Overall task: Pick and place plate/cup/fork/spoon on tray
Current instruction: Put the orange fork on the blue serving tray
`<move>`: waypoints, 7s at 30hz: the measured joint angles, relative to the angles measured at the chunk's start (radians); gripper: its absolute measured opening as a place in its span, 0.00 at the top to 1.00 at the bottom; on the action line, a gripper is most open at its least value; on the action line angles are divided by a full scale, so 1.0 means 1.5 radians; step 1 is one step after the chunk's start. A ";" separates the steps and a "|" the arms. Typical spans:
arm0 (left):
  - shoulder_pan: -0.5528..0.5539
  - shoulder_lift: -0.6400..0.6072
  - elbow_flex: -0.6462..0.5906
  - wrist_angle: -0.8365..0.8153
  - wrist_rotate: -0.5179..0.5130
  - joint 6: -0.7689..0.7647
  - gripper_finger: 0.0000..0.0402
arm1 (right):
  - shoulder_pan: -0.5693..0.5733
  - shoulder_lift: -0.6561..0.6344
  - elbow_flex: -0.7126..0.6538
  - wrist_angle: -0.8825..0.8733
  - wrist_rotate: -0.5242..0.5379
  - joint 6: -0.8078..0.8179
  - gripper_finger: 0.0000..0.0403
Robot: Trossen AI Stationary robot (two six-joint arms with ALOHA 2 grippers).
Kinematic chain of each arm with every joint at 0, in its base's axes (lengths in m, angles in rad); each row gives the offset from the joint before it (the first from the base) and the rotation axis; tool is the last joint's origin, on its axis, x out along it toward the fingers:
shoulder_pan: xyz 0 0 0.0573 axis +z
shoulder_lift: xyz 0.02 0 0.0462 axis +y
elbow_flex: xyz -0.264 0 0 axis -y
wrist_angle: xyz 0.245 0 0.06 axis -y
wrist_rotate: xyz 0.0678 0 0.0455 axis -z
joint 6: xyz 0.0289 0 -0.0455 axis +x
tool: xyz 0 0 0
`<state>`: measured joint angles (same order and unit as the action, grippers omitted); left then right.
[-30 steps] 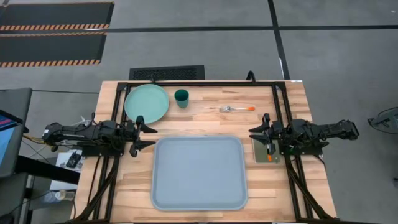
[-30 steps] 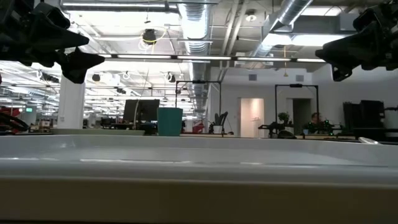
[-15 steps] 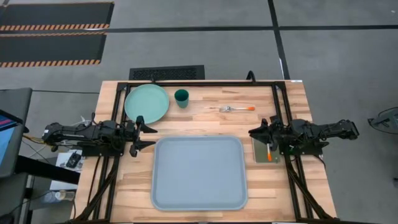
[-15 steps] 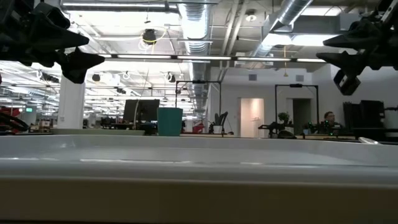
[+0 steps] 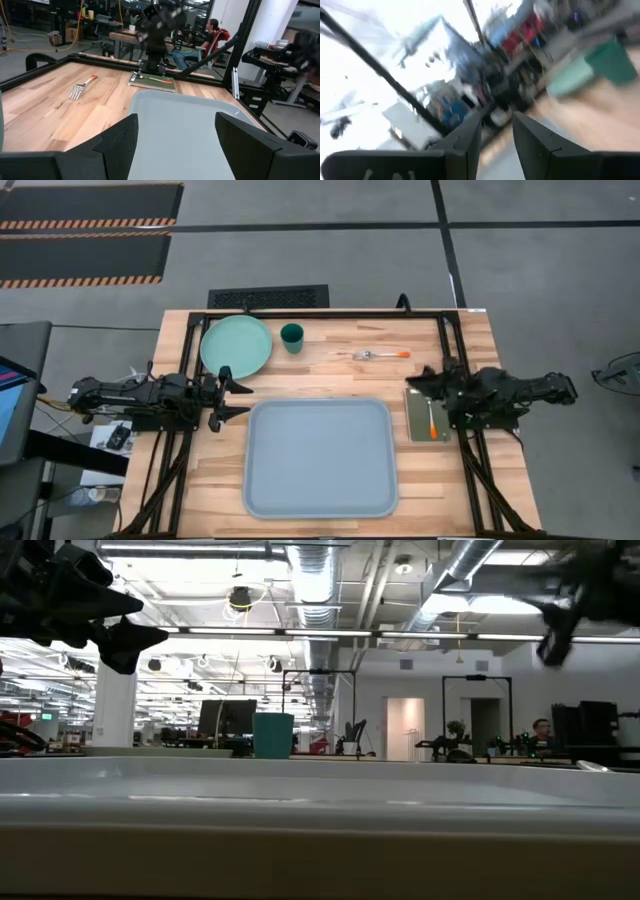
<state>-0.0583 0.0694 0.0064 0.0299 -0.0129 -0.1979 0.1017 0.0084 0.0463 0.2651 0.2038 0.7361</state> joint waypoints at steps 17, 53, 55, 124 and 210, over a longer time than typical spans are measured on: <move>0.000 0.000 0.000 0.102 -0.281 -0.280 0.37 | 0.016 0.338 0.395 -0.364 0.157 -0.234 0.66; 0.000 0.000 0.000 0.092 -0.384 -0.350 0.37 | -0.449 0.973 0.554 -0.569 -0.122 -0.665 0.45; 0.000 0.000 0.000 0.092 -0.384 -0.349 0.37 | -0.469 0.992 0.554 -0.564 -0.126 -0.685 0.46; 0.000 0.046 0.009 0.297 -0.099 -0.244 0.37 | -0.143 0.913 0.567 0.078 -0.402 -0.316 0.94; 0.009 0.915 0.467 0.678 0.342 -0.198 0.37 | -0.004 1.160 0.571 0.549 -0.483 -0.199 0.92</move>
<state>-0.0452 1.4414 0.7063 1.0471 0.5001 -0.4944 0.0952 1.7485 0.9024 1.0879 -0.5213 0.4370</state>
